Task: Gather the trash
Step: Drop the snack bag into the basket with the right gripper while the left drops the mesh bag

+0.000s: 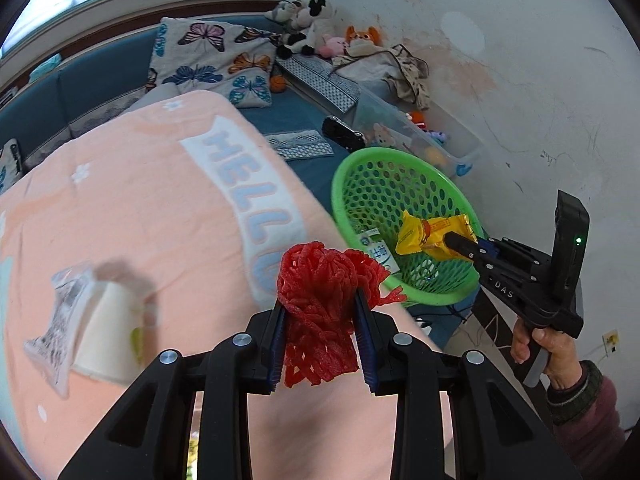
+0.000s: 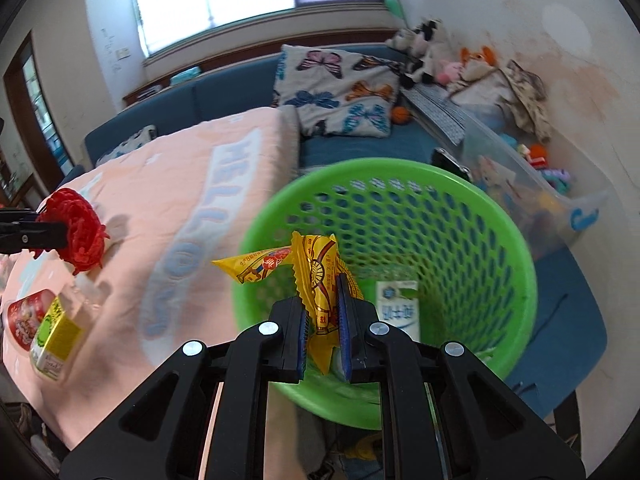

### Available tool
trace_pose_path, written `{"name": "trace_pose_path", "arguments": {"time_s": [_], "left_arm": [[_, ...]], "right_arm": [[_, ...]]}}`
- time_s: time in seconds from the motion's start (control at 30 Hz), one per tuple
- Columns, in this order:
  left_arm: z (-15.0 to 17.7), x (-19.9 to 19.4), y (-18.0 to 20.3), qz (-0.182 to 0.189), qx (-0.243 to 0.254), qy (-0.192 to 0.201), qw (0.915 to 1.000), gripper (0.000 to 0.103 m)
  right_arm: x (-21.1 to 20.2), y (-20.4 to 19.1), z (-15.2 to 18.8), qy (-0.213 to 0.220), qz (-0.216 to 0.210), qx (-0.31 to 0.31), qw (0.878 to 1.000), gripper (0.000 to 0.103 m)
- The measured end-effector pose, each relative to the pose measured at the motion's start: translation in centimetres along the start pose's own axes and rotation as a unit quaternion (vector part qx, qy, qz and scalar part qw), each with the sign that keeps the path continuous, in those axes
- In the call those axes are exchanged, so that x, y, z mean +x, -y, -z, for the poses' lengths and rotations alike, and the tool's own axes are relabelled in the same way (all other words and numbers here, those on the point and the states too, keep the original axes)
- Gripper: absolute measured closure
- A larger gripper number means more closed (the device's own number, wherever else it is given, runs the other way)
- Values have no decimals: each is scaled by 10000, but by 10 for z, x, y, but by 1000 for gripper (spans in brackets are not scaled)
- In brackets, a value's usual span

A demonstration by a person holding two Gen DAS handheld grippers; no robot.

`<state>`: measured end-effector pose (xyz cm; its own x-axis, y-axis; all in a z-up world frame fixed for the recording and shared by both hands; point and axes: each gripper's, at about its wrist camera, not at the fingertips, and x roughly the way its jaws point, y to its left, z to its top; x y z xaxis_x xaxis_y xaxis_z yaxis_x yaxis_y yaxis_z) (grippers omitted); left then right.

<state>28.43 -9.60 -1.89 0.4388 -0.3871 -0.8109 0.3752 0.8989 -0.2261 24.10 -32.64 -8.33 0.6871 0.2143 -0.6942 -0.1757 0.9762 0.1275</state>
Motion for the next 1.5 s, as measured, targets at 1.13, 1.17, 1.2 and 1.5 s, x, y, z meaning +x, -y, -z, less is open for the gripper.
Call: {"name": "trace_pose_path", "arguments": {"time_s": [1.13, 1.17, 1.2, 1.5], "left_arm": [[-58, 117, 76, 268, -59, -575, 9980, 48], [-57, 118, 76, 273, -76, -575, 9979, 45], [-57, 118, 76, 307, -86, -591, 9977, 40], [-49, 103, 67, 327, -118, -420, 9985, 25]], "right_arm": [[-12, 73, 21, 166, 132, 614, 9979, 59], [-12, 74, 22, 166, 142, 628, 9978, 59], [-13, 74, 23, 165, 142, 637, 9977, 59], [-17, 69, 24, 203, 94, 605, 9979, 59]]}}
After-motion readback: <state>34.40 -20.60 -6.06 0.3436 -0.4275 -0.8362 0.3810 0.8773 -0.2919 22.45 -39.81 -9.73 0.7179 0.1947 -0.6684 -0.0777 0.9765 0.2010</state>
